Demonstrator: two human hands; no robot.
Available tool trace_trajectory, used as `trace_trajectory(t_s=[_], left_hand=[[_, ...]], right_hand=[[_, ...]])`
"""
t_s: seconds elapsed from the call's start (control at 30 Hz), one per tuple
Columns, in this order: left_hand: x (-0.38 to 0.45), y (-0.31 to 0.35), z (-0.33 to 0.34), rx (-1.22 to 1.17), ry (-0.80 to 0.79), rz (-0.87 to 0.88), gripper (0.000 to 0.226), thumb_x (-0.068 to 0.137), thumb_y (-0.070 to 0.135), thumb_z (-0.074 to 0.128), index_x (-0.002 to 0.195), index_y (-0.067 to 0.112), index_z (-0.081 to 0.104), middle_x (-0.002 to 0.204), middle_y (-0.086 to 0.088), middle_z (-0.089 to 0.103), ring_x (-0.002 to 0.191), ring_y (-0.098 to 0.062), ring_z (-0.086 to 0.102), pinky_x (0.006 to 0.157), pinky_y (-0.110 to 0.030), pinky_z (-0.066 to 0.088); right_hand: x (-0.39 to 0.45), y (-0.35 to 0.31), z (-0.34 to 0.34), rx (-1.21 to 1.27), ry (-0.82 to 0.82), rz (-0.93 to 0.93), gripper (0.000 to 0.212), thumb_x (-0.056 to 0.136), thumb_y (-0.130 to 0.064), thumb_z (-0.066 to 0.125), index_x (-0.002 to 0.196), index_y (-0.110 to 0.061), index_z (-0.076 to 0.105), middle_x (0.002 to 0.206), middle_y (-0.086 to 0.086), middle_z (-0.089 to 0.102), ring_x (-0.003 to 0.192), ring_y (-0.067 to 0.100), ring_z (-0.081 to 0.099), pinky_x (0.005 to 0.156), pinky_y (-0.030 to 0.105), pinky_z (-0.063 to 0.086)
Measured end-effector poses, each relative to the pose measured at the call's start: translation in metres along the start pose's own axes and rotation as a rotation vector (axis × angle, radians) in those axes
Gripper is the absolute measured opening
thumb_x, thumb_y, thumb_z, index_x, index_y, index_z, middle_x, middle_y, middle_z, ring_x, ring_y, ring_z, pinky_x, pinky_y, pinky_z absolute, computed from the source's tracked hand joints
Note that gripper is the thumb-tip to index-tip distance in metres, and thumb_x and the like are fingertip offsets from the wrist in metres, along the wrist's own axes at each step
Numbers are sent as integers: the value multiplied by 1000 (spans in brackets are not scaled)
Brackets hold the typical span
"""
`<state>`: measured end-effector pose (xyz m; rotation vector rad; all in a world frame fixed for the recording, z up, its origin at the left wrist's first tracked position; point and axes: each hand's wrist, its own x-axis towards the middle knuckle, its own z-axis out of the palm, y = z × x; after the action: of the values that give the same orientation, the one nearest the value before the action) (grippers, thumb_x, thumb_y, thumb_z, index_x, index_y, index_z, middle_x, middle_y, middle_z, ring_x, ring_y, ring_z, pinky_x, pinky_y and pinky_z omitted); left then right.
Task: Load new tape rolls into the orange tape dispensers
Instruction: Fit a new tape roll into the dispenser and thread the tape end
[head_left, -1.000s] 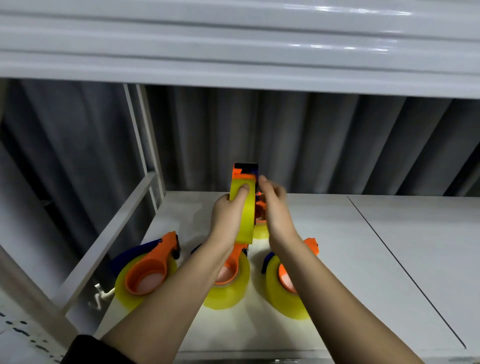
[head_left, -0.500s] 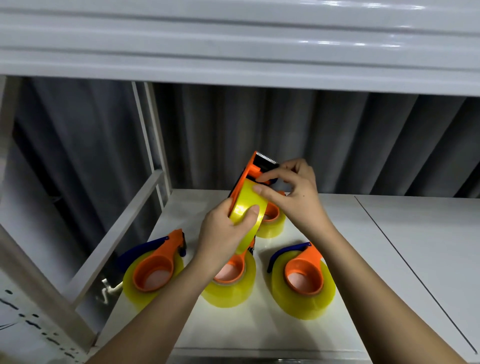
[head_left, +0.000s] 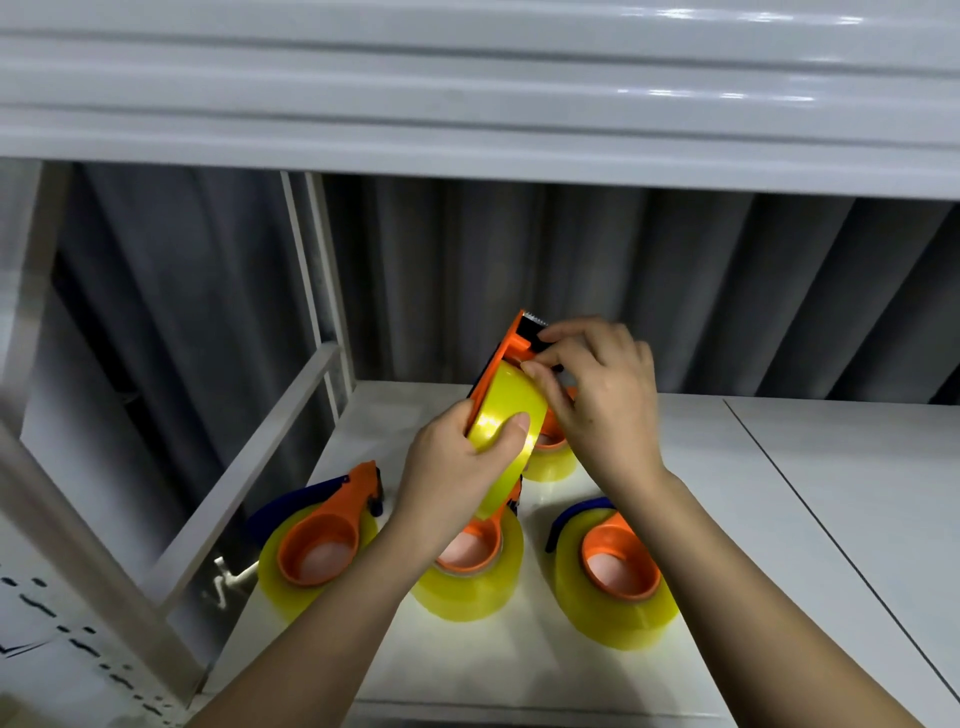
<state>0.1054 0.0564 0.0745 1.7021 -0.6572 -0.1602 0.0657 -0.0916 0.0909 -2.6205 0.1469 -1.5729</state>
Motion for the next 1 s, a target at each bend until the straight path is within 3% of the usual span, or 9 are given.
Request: trace_trajectory(t_s=[0.13,0.23,0.37,0.53,0.63,0.73,0.8,0.9,1.0], left_hand=[[3,6,-4,-20,-21,-30,24,87,39,59,81,16,65,70,-9,70,67,-23,69,71,-50,57],[2,9,-7,-39,-60,-1,21,86,40,63,80,21,66,71,-6,71,68,-21,69,72,-47,58],[-5,14,-7,-122,-140,-23,9,89,27,61,82,23,65,69,-2,71,64,-14,69,63,-29,58],[-3,16,-8,-216,-207,-66,11,93,18,56,87,16,64,67,-2,71,62,-13,69,59,-23,56],[-1,14,-12,-274,-275,-129,11,94,13,52,93,16,62,69,-4,71,62,-14,68,62,-27,56],[-4,15,-13,-296,-271,-167,18,95,9,48,86,21,57,55,10,67,50,-1,64,49,-14,51],[-4,15,-11,-280,-226,-154,20,95,11,48,81,21,57,53,9,66,51,-2,63,48,-14,50],[0,11,-9,-244,-136,-139,13,90,31,57,79,25,62,76,0,71,72,-15,69,68,-29,57],[1,10,-11,-236,-168,-136,16,86,38,61,82,23,65,75,-3,73,63,-13,69,60,-27,58]], right_hand=[[5,-2,1,-57,2,-40,17,88,-30,63,81,-15,67,98,2,66,89,25,57,69,35,38],[15,6,0,-41,-34,58,25,89,-35,56,82,-14,66,97,3,64,89,26,57,68,38,44],[29,24,-10,106,-51,136,31,88,-39,53,83,-12,68,96,4,64,90,26,59,69,40,49],[29,25,-15,38,-110,101,19,88,-31,61,81,-15,68,79,2,67,82,28,58,64,36,43],[30,26,-16,147,-172,180,18,90,-32,62,85,-16,69,84,0,68,87,22,58,67,33,42],[33,24,-13,192,-284,258,20,89,-40,60,86,-22,67,90,0,67,89,14,58,71,35,47],[34,24,-14,153,-315,253,19,88,-41,61,87,-23,67,90,0,66,91,13,56,69,31,43],[35,26,-16,133,-339,226,17,88,-40,61,87,-25,67,90,-4,63,92,9,50,66,27,36],[35,31,-14,123,-342,170,19,88,-38,63,85,-20,69,91,-6,61,95,16,52,70,31,40]])
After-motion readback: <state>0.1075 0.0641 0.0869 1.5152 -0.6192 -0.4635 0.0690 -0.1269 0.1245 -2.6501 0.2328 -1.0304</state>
